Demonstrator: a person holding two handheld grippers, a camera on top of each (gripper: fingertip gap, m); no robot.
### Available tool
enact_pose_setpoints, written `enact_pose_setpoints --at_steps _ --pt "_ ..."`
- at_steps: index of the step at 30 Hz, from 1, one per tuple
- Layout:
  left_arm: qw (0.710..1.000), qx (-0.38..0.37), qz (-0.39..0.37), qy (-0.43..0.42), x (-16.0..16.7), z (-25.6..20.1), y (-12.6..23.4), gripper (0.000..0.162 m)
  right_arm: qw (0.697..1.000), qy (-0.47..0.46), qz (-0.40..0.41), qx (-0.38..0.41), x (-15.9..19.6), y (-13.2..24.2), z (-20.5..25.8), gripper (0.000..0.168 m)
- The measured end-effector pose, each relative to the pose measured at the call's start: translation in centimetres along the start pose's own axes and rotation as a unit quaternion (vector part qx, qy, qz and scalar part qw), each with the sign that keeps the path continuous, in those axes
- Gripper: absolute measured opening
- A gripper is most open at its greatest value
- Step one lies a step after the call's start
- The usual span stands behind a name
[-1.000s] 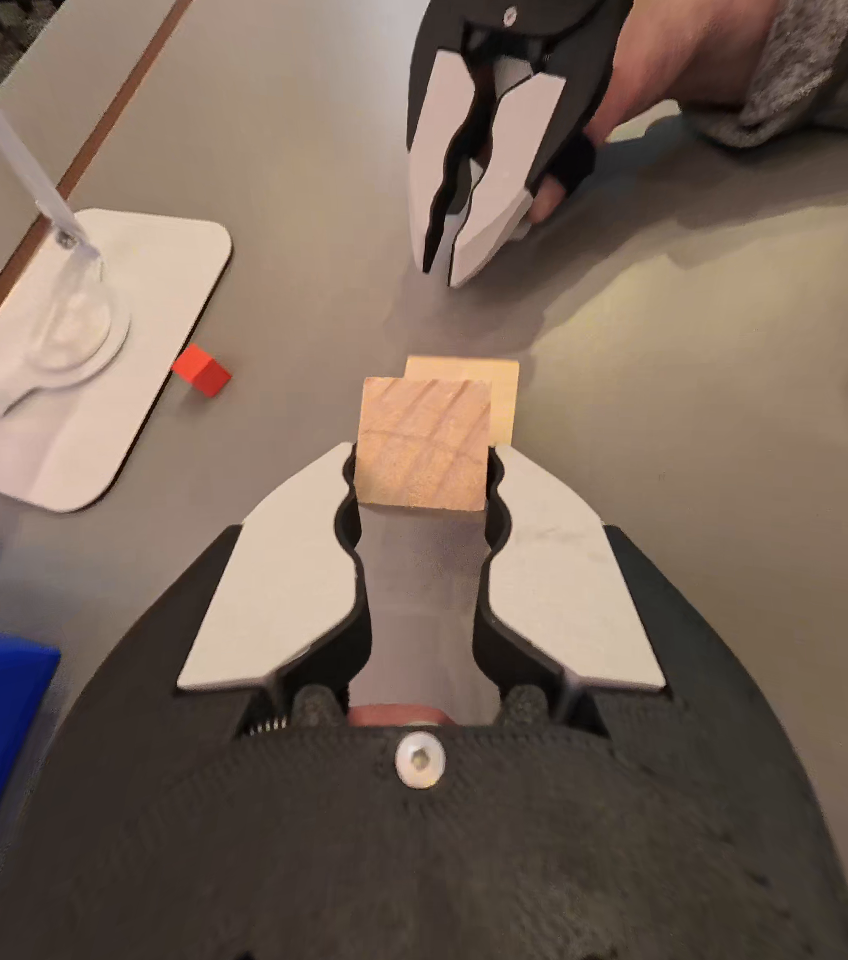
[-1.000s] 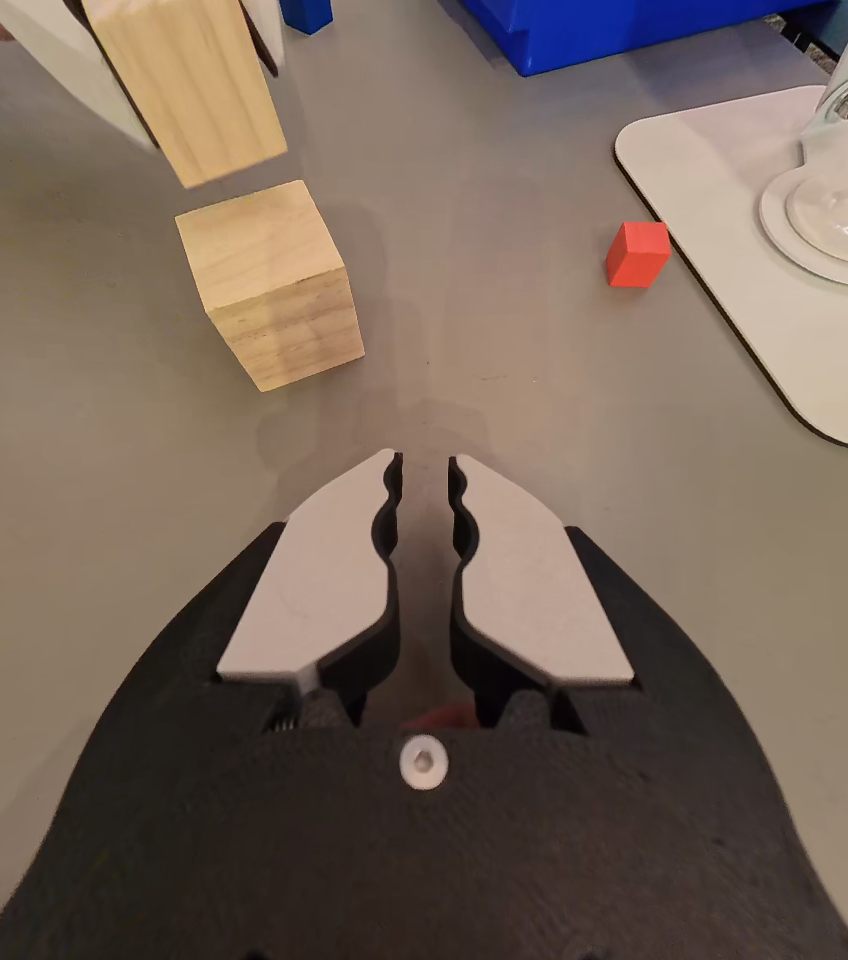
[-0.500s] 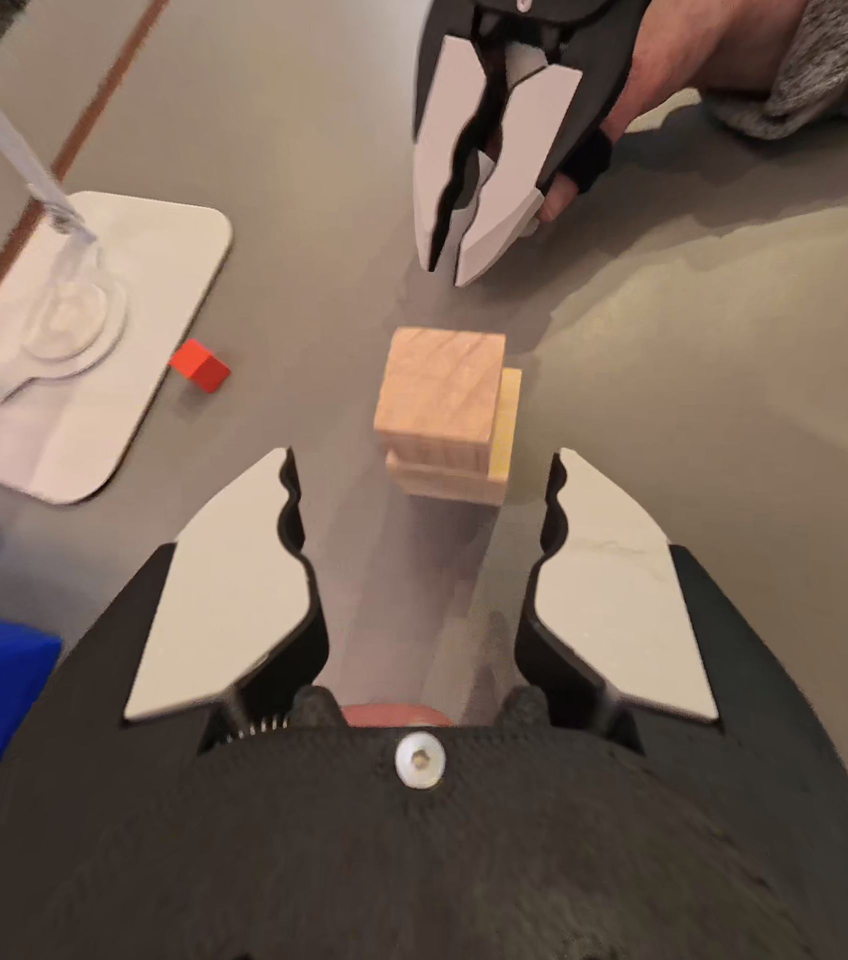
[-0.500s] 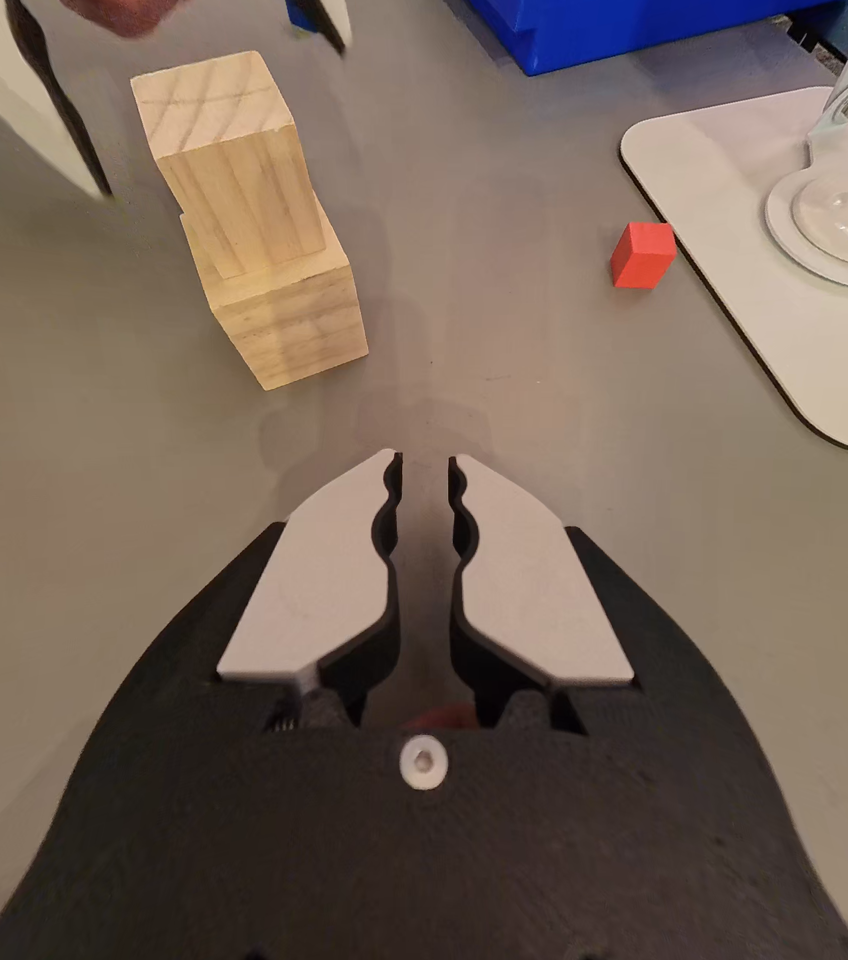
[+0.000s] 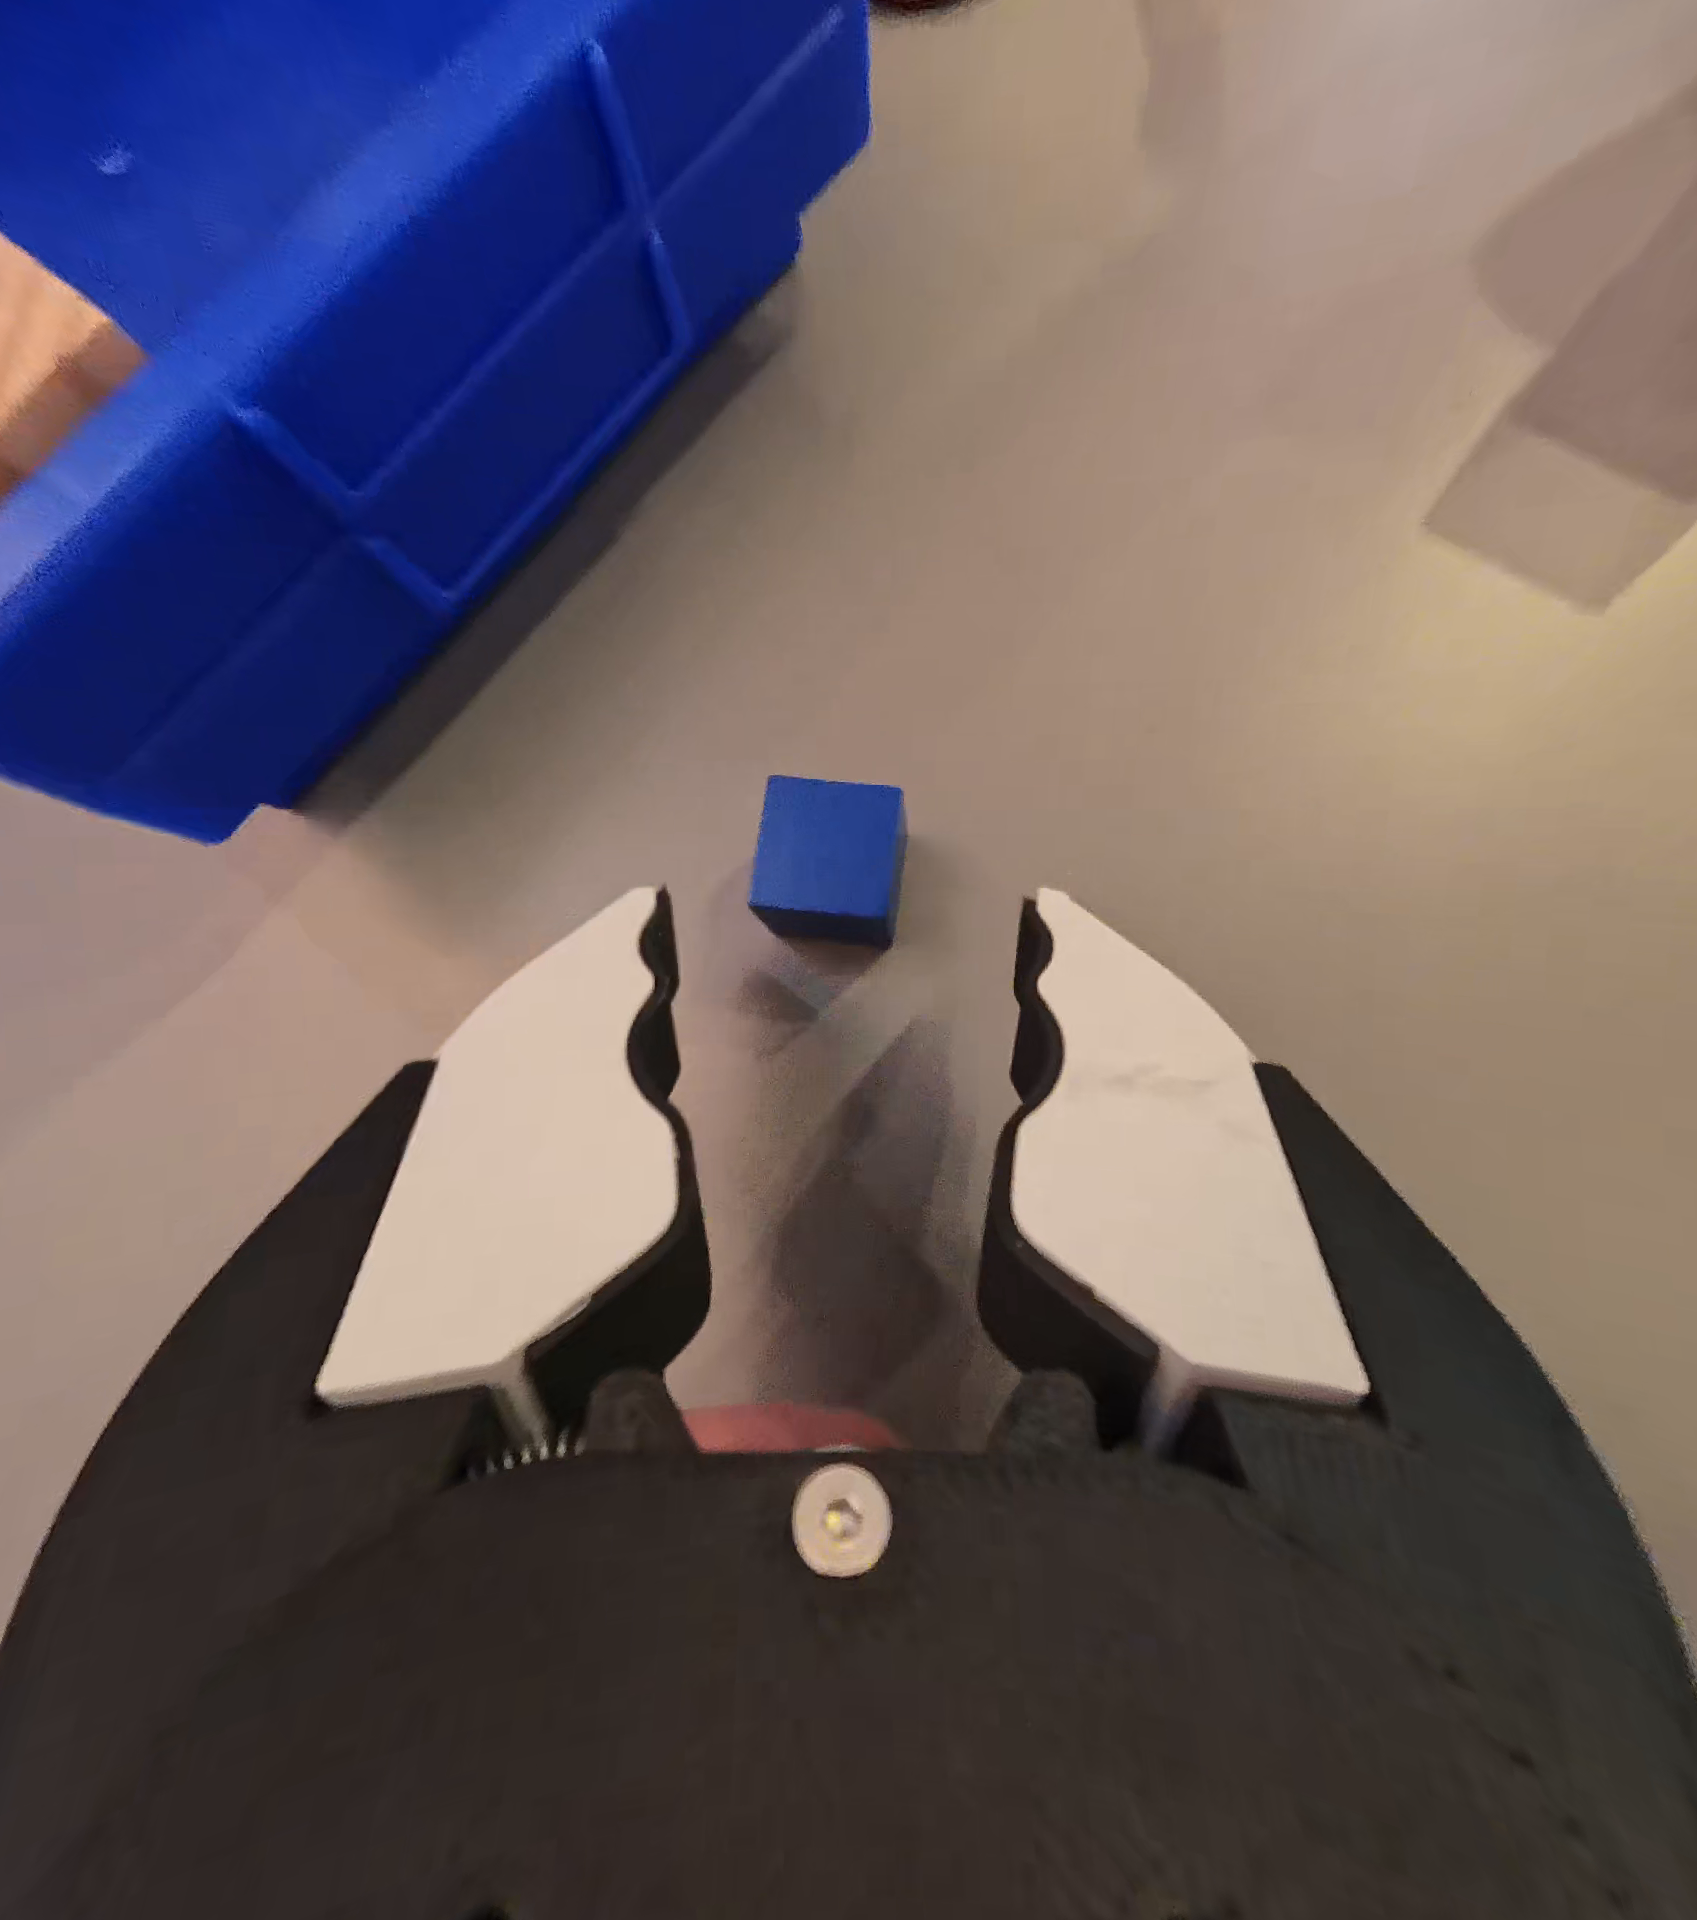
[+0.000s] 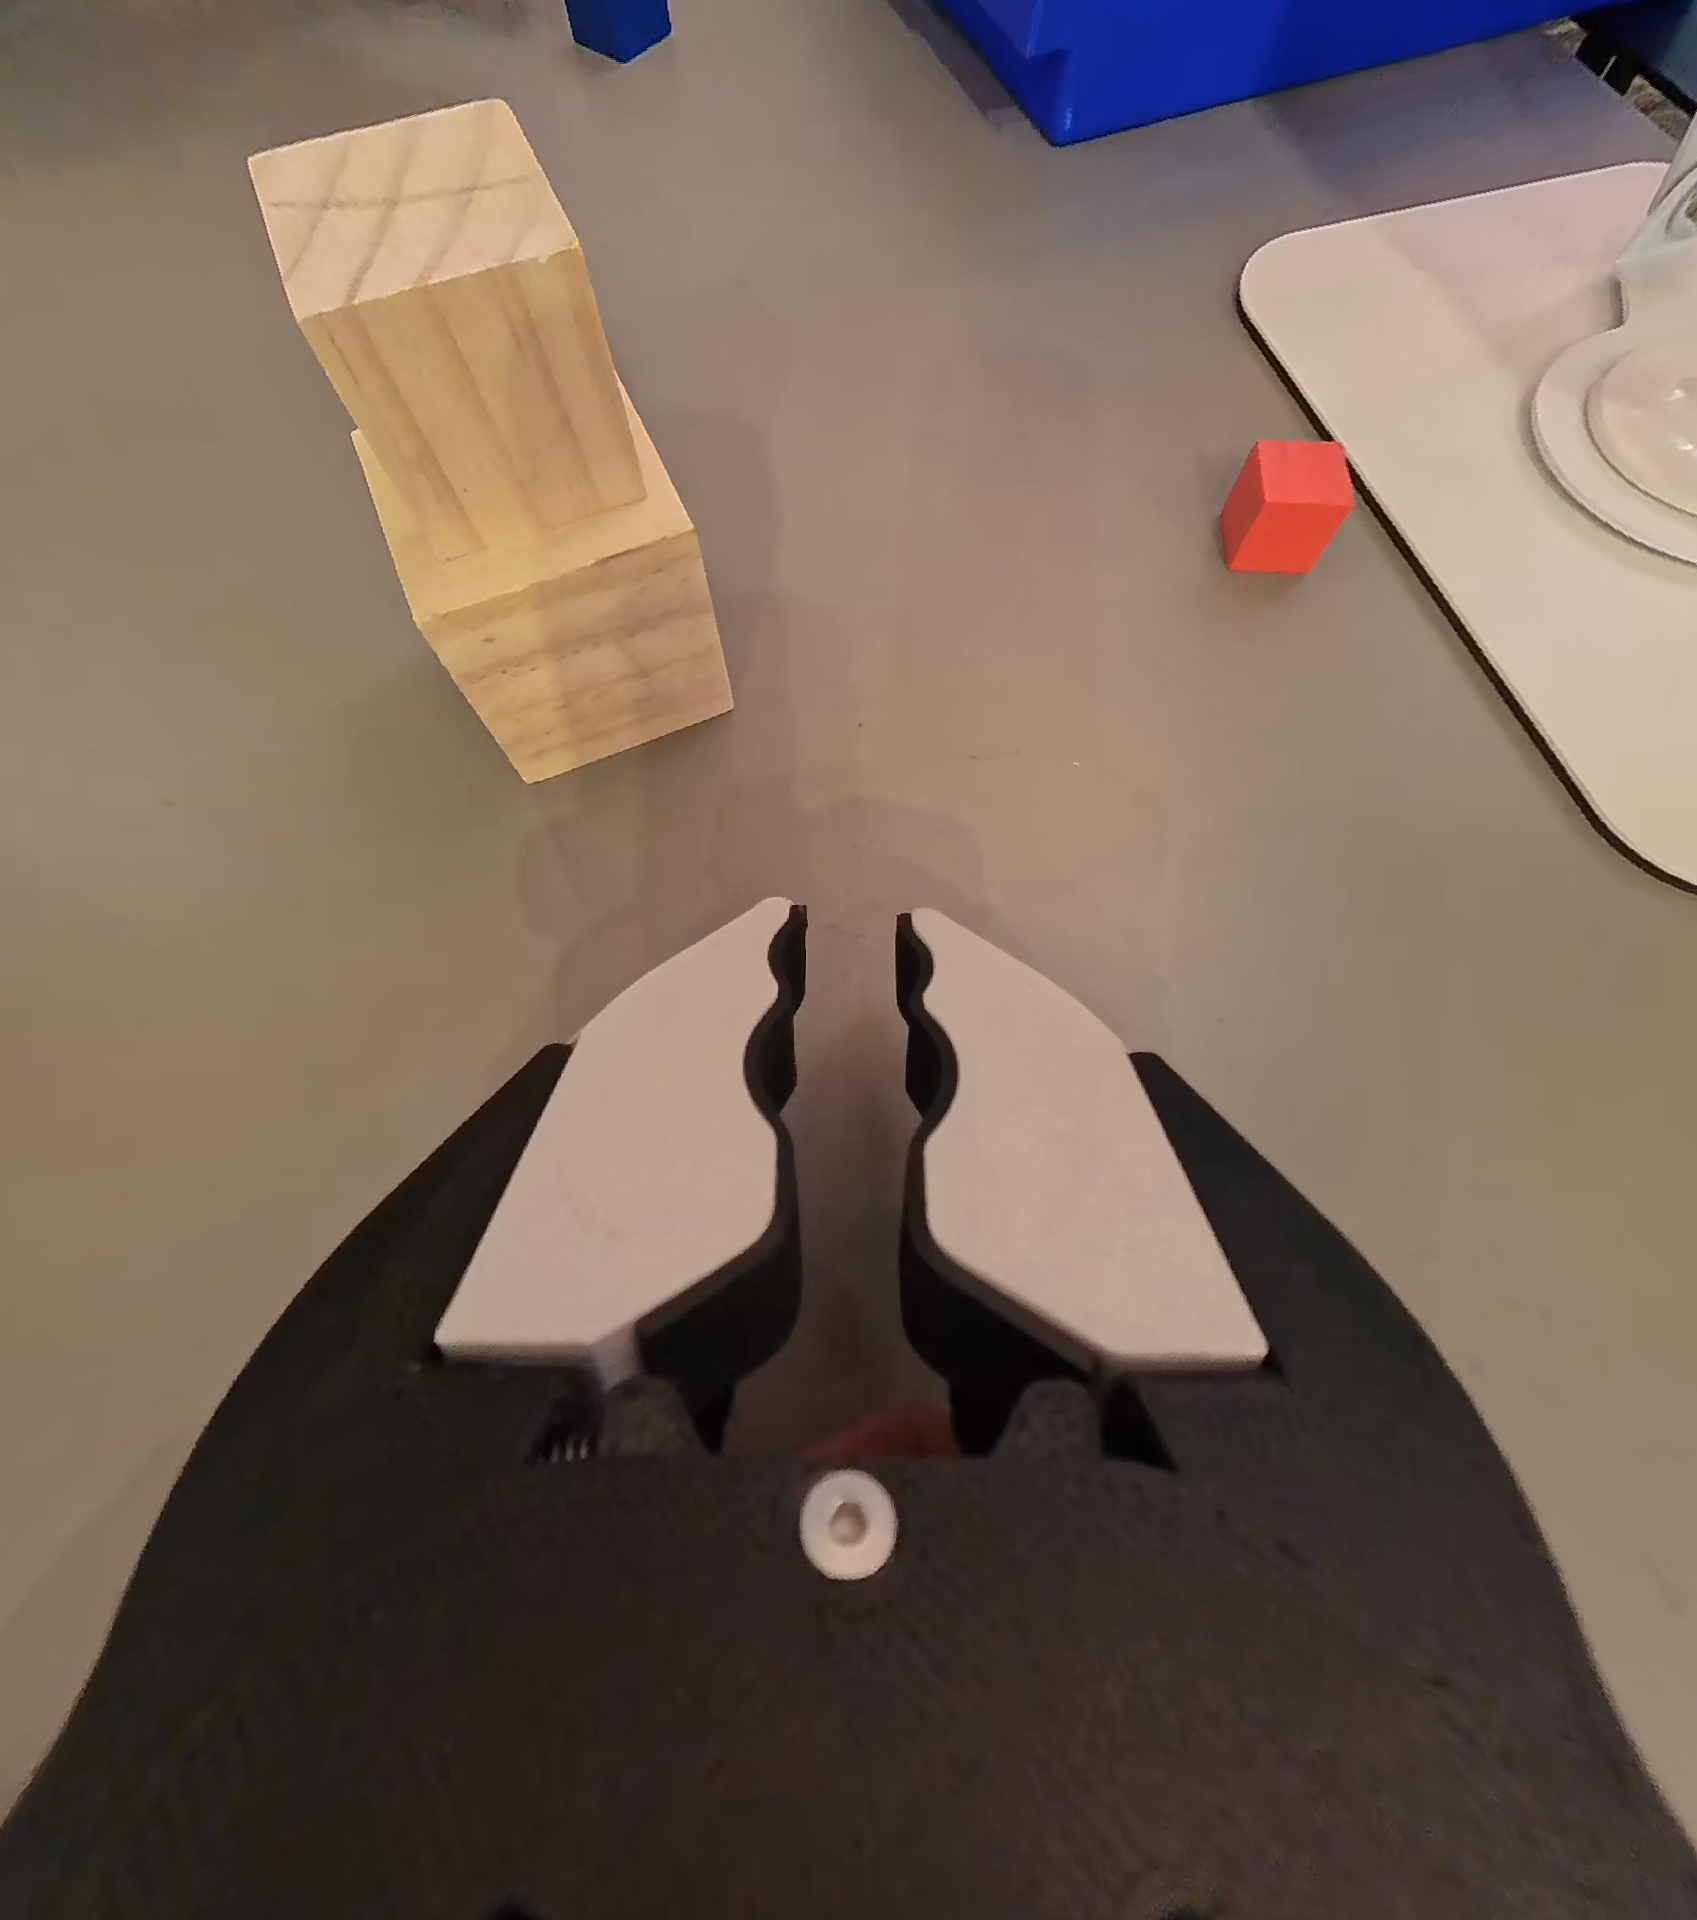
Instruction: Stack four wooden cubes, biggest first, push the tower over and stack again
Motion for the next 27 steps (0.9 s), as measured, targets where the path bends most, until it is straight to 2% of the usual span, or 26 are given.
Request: enact_pose_setpoints --at_steps 1,3,4,5,9,15,18,22,25,27 --pt "1.000 0.002 0.005 -0.005 0.1 0.0 -0.5 0.062 1.000 -0.001 -0.001 0.000 0.0 0.0 0.0 0.016" --pt "1.000 0.006 0.017 -0.010 0.3 0.1 -1.5 0.051 1.000 -0.001 -0.001 0.000 0.0 0.0 0.0 0.016" --pt "1.000 0.003 0.017 -0.013 0.3 0.2 -1.9 0.036 1.000 -0.001 -0.001 0.000 0.0 0.0 0.0 0.016" --pt "1.000 0.005 0.009 -0.009 0.1 0.2 -2.2 0.029 1.000 -0.001 -0.001 0.000 0.0 0.0 0.0 0.016" --pt "0.998 0.026 -0.054 -0.014 -3.0 -1.6 -2.0 0.028 1.000 -0.001 -0.001 -0.002 0.0 0.0 0.0 0.016" --pt "0.980 0.121 -0.118 -0.105 -12.9 -11.2 -2.9 0.028 1.000 0.000 0.000 -0.004 0.0 0.0 0.1 0.015" --pt "0.970 0.164 -0.118 -0.135 -16.3 -15.3 -4.3 0.028 1.000 0.000 -0.001 -0.003 0.0 0.0 0.1 0.015" --pt "0.966 0.187 -0.093 -0.153 -17.9 -18.3 -6.4 0.028 1.000 0.001 -0.001 -0.003 0.0 0.0 0.1 0.015" --pt "0.967 0.190 -0.068 -0.157 -17.8 -18.9 -7.3 0.028 1.000 0.002 0.000 -0.004 0.0 0.0 0.1 0.015" --pt "0.964 0.221 -0.065 -0.133 -17.7 -19.1 -7.3 0.028 1.000 0.003 0.001 -0.004 0.0 0.0 0.2 0.015"
Point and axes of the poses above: each gripper's, where its closed fingertips meet, y back along the fingers, x out of its underside, z = x × y across the jaws, the point moved 6 cm from there along y, back along the fingers, and after that the axes turned 7 degrees about -z, right-handed, at the moved point
